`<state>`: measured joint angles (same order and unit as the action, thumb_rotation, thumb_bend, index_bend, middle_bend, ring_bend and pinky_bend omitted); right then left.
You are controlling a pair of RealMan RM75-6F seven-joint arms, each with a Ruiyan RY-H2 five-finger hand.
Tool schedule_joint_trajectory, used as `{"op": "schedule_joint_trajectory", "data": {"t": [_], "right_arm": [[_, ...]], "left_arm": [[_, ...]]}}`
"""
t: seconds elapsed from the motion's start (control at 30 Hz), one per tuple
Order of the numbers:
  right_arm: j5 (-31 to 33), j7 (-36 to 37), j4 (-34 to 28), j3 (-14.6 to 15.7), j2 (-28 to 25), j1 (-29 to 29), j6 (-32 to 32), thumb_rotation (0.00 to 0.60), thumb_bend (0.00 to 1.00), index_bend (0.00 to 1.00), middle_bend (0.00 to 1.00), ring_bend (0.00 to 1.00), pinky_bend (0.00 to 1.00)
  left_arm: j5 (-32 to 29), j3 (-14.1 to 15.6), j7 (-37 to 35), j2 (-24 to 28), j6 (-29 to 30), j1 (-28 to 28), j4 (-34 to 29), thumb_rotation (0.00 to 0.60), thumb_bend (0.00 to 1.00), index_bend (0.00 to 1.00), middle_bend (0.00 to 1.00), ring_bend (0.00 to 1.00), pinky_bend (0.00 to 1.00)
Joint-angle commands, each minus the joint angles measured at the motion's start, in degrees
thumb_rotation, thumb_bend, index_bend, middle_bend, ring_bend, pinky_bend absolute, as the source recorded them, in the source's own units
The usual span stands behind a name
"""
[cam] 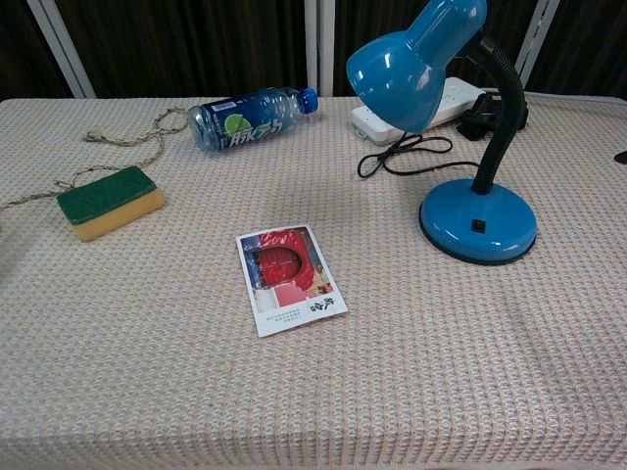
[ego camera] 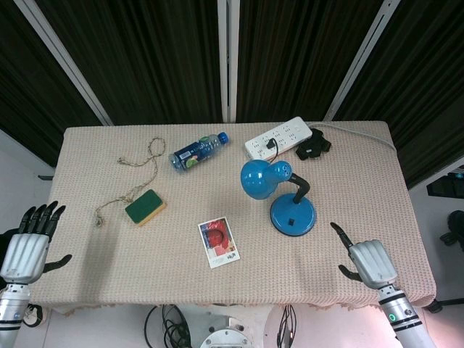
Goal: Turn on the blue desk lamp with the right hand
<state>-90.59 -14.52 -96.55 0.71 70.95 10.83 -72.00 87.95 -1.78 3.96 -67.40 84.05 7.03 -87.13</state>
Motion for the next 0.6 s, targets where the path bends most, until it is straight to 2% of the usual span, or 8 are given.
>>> {"op": "schedule_joint_trajectory", "data": {"t": [0.03,0.07,0.13,0.37,0.6], "right_arm": [[1.8,-3.4,0.2,-0.3,2.6,2.1,3.8,0.600,0.45,0.00,1.00,0.91,0.84],[2.8,-4.4,0.2,-0.4,3.3,2.6,5.1,0.600,0.53,0.00,1.00,0.91,0.84],[4.8,-5.1,0.1,-0.7,4.5,3.4,7.1,0.600,0.58,0.00,1.00,0.91,0.84],[11.4,-8.3,2.2,-2.9,9.1,6.0,10.9,0.600,0.57,0.00,1.00,0.91,0.84],[16.6,-9.3,2.2,-4.6,11.1,8.7,14.1,0.600,0.57,0.00,1.00,0.91,0.84]], "left_arm": [[0.0,0.0,0.2,-0.1,0.0,0.0,0.0,0.600,0.00,0.00,0.00,0.00,0.00],[-0.1,0.0,0.4,-0.2,0.1,0.0,0.0,0.600,0.00,0.00,0.00,0.00,0.00],[-0.2,-0.2,0.8,-0.3,0.4,-0.1,0.0,0.600,0.00,0.00,0.00,0.00,0.00],[-0.5,-0.2,-0.1,-0.3,0.5,-0.2,0.5,0.600,0.00,0.00,0.00,0.00,0.00],[-0.6,-0.2,-0.8,-0.2,0.4,-0.1,0.8,0.600,0.00,0.00,0.00,0.00,0.00]]}}
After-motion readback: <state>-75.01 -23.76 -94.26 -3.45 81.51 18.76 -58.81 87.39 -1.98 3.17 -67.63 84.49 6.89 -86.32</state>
